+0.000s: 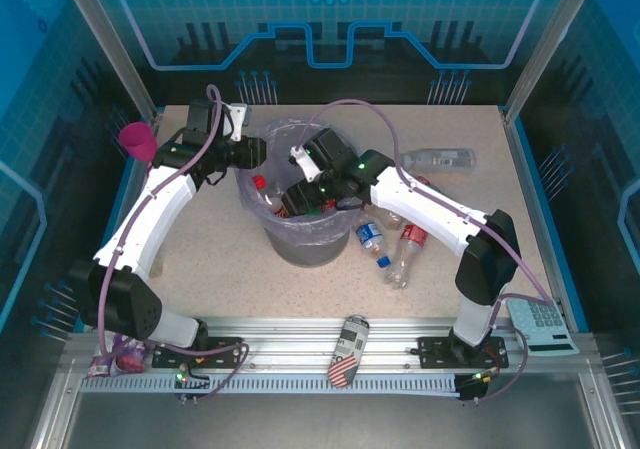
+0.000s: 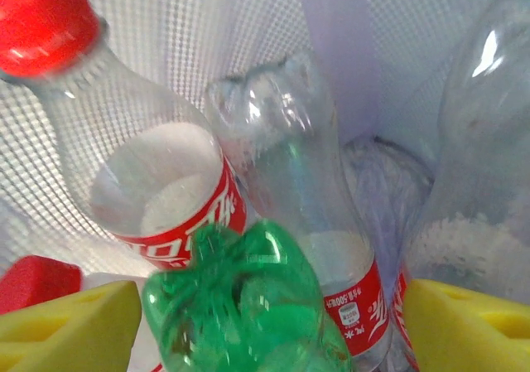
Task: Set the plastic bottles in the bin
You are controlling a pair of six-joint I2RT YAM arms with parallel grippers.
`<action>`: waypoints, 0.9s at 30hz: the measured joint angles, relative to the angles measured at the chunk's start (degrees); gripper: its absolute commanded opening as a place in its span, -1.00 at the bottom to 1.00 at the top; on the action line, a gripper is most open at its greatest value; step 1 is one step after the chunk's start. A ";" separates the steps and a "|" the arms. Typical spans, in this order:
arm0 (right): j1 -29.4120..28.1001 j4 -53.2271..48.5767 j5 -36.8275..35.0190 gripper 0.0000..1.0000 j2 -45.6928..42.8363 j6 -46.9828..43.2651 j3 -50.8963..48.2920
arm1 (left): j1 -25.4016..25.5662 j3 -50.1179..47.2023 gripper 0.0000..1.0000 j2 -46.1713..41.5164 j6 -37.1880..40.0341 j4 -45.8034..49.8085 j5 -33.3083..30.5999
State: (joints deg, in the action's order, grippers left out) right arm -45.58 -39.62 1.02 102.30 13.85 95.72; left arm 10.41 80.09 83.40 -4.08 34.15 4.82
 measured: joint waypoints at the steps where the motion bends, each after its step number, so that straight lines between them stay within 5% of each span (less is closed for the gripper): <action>1: 0.02 0.02 0.11 0.65 -0.09 -0.17 0.61 | 0.00 0.00 -0.05 0.00 0.02 0.00 0.00; 16: 4.20 -1.14 -3.30 0.65 -11.47 -2.51 5.31 | 0.00 0.00 -0.05 0.02 0.02 0.00 0.00; 27: 21.75 -1.49 -8.04 0.64 -25.24 -2.32 -8.85 | 0.00 0.00 -0.05 0.13 0.02 0.00 0.00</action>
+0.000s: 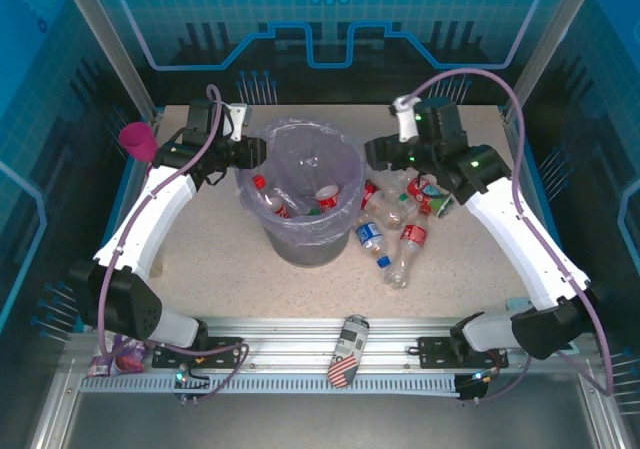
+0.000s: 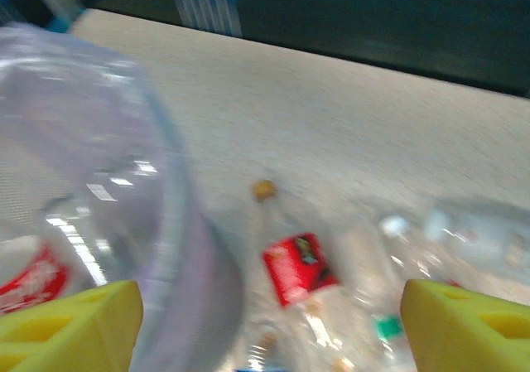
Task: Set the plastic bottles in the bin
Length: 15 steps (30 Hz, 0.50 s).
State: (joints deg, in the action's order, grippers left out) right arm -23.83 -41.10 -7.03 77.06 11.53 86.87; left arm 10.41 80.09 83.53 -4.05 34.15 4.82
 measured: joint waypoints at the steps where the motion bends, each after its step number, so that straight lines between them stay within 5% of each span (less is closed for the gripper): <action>1: 1.99 -0.07 -0.02 0.64 -0.35 -0.13 -1.09 | 0.00 0.00 -0.05 0.00 0.00 0.00 0.00; 6: 14.03 -1.05 0.13 0.66 1.16 -2.89 -5.07 | 0.00 0.00 -0.05 0.00 0.00 0.00 0.00; 15: 25.40 1.29 0.92 0.80 12.68 -8.68 -4.09 | 0.00 0.00 -0.05 0.00 0.00 0.02 -0.02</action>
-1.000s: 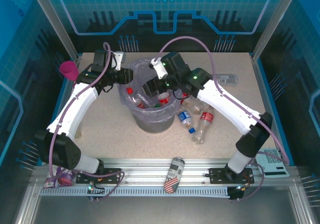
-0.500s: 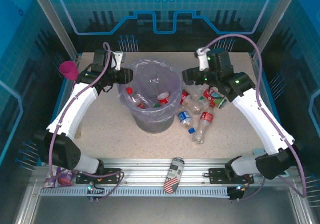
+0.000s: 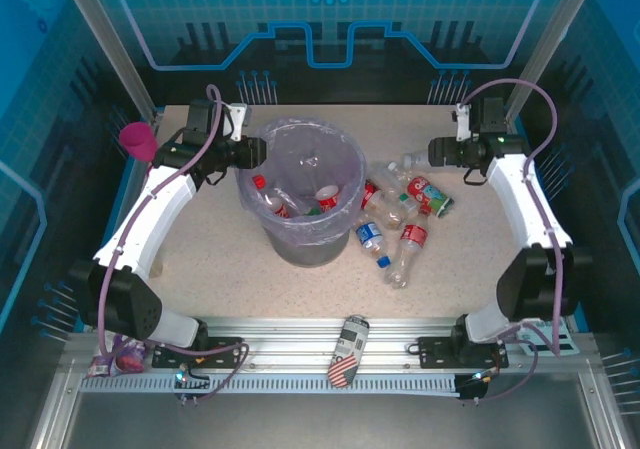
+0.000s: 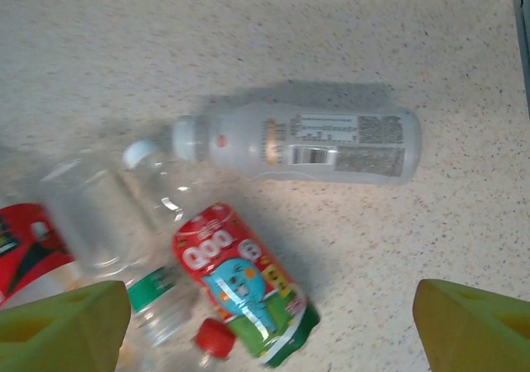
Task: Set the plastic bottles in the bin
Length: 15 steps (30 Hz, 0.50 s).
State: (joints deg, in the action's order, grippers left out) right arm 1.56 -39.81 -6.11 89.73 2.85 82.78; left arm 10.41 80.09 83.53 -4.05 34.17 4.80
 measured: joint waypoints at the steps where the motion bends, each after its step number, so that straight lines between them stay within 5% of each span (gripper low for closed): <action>1: 0.94 0.55 0.63 0.80 1.70 -0.17 0.59 | 0.00 0.00 -0.05 0.04 0.00 0.00 0.00; 15: 5.51 5.11 8.15 0.54 35.08 2.12 26.93 | 0.00 0.09 -0.05 0.22 0.00 0.00 0.00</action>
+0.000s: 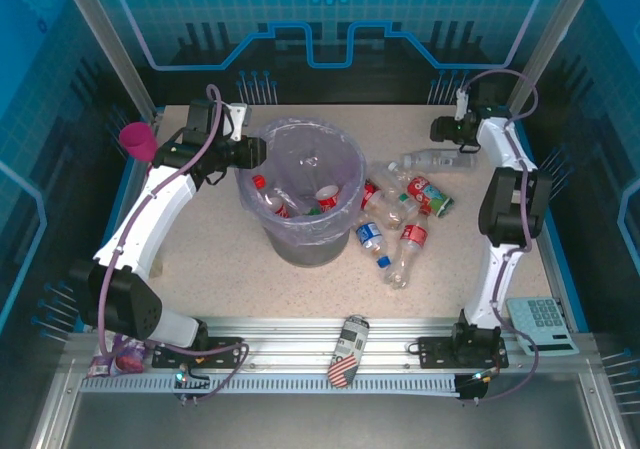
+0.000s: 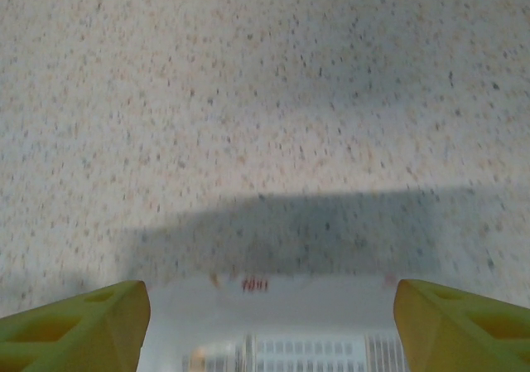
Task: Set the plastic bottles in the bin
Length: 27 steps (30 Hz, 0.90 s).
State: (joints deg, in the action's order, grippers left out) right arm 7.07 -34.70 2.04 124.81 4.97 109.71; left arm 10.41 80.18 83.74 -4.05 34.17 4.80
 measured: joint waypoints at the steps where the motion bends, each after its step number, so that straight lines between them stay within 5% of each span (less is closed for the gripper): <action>1: 0.04 -0.37 0.33 0.54 1.42 0.22 1.62 | 0.00 0.02 -0.05 0.02 0.00 0.00 0.00; 12: 4.26 -1.20 8.26 0.48 2.25 1.84 -2.25 | 0.17 0.35 -0.06 0.44 0.00 -0.07 0.00; 22: 7.41 0.22 13.90 0.50 -14.01 1.79 -23.63 | 0.22 0.35 -0.06 0.44 0.00 -0.04 -0.02; 27: 6.47 -1.97 12.37 0.70 -22.03 -0.42 -29.16 | 0.22 0.37 -0.06 0.44 0.00 -0.04 -0.02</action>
State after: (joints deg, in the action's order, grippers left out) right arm 13.54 -36.67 14.41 102.78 4.56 80.55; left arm 10.63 80.55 84.18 -4.05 34.13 4.78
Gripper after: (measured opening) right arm 0.816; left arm 0.470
